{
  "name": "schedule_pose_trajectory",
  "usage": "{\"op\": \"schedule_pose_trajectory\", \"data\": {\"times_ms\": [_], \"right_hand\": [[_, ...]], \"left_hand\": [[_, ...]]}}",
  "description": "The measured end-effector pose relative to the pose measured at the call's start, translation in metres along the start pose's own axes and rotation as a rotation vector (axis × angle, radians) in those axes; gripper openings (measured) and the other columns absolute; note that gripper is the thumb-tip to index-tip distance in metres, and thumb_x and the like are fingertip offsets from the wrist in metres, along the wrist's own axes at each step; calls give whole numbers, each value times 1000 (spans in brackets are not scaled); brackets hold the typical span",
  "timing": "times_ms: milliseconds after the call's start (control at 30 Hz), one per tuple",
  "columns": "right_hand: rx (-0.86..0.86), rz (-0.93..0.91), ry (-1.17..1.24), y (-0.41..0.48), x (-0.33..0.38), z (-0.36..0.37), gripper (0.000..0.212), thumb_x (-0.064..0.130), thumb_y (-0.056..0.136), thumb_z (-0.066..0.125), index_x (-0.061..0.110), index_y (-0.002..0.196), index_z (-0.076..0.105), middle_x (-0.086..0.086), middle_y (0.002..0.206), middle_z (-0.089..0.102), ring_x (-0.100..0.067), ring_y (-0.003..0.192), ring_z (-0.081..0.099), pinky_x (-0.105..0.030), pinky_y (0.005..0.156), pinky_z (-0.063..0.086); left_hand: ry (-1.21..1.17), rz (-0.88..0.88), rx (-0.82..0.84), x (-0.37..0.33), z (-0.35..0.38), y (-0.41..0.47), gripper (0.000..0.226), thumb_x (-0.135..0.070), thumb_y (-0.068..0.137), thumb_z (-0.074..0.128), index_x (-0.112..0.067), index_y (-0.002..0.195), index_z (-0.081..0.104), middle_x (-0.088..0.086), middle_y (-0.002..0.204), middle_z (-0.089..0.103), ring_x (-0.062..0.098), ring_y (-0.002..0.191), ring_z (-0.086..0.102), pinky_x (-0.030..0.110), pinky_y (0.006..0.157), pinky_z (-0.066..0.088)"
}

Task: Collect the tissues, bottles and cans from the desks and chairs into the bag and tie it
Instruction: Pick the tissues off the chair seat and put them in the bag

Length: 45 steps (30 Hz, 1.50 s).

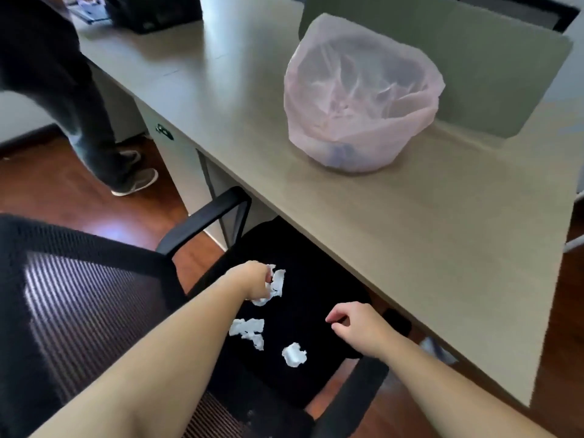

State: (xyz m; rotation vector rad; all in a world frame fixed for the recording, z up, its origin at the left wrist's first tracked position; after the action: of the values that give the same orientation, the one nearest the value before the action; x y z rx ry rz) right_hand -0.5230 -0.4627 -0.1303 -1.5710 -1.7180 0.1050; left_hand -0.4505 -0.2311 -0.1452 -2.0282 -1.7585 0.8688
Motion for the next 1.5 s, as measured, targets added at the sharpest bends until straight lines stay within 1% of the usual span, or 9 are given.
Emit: {"op": "schedule_pose_trajectory", "data": {"times_ms": [133,600,733,933,1033,1167,1333,1433,1500], "right_hand": [[112,-21,-81,44,0,16,31,23,89,54,26,119,60,5,124,55,-13,105,57,-26,91,46],[285,-142,-361,236,40,79,48,15,86,55,20,132,46,-9,144,32,-32,122,46,-35,94,47],[201,-88,-385,263,36,96,64,21,85,59,32,142,32,-7,145,25,-32,125,37,-45,95,42],[292,-5,-404,304,31,145,93,48,80,64,54,144,-3,-3,155,-29,-43,142,1,-56,95,45],[204,-169,-548,313,28,172,82,46,79,66,52,143,15,-5,157,-13,-41,136,15,-50,92,46],[63,-371,-361,315,18,190,41,6,83,58,23,120,53,-8,140,28,-34,120,36,-36,77,47],[145,-368,-408,324,17,190,23,-2,87,47,4,104,62,-14,122,47,-34,111,48,-33,83,40],[183,-297,-489,321,17,184,18,-7,84,48,7,74,51,-13,116,55,-32,106,55,-30,73,39],[237,-209,-465,314,17,178,18,-7,84,44,6,81,56,-17,113,61,-33,102,60,-31,71,42]], "left_hand": [[-16,-127,69,30,31,-3,51,-30,81,62,-21,129,47,5,124,45,26,107,56,39,88,50],[-326,-535,33,32,124,7,62,-28,83,61,-22,138,34,3,134,39,24,120,46,37,90,48],[-451,-645,51,23,163,45,85,-31,78,70,-29,146,19,6,152,15,28,130,35,45,98,44],[-613,-737,111,41,215,90,114,-44,65,82,-37,149,4,1,156,-22,32,141,15,47,101,43],[-549,-673,-39,35,228,100,116,-60,55,80,-23,146,18,-1,153,6,24,133,23,41,98,47],[-378,-453,-68,-3,246,104,99,-69,52,73,-17,127,35,0,136,31,21,120,36,37,88,49],[-274,-357,46,-14,264,110,69,-40,71,74,-16,123,36,10,134,32,26,112,40,35,75,52],[-408,-355,121,-7,259,116,48,-18,79,70,-11,121,49,12,131,34,27,114,44,38,81,48],[-680,-494,107,3,252,114,31,-10,89,55,-5,119,57,16,139,36,31,125,43,39,95,43]]}}
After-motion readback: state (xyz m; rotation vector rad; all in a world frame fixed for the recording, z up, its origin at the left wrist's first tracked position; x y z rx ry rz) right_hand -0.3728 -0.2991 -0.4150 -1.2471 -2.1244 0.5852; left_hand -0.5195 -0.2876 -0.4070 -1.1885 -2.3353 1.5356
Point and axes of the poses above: each hand's wrist, its own y-axis towards the middle knuckle, its own z-axis out of the palm, x = y × z, the point moved 2 cm from there along y, towards the middle knuckle
